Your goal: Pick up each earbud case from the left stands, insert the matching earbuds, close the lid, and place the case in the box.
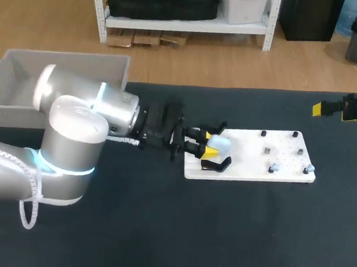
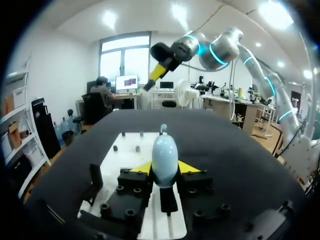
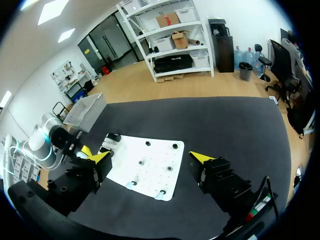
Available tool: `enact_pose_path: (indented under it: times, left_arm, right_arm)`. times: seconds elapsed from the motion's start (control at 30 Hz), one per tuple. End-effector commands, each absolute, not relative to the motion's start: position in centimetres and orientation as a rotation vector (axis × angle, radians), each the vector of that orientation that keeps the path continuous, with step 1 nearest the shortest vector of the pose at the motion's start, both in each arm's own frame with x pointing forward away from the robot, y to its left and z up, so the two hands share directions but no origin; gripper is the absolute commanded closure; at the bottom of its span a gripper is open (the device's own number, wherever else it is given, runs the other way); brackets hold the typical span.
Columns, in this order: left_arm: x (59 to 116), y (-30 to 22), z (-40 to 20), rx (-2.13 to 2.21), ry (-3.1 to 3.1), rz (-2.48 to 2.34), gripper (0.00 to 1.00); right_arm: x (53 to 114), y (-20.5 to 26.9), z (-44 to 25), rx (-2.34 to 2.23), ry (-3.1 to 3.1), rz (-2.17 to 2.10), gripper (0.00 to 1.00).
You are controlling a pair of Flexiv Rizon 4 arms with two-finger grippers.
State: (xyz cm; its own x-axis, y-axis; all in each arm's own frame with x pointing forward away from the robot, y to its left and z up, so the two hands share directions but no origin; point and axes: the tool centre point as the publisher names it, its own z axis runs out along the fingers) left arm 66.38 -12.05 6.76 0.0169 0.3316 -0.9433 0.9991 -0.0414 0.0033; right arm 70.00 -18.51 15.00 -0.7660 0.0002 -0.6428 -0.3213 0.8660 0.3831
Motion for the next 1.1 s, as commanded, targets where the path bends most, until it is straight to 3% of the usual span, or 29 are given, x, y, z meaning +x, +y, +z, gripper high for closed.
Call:
enact_pose_path:
  times: [0.03,1.1]
  left_arm:
    - [65.5,-11.7,8.7,1.434,1.357,-1.068,1.0]
    - [65.7,-12.0,10.2,1.393,1.304,-1.098,1.0]
  right_arm:
    - [70.0,-18.5,15.0,-0.231,2.374,0.636,0.0]
    - [70.0,-18.5,15.0,-0.231,2.374,0.636,0.0]
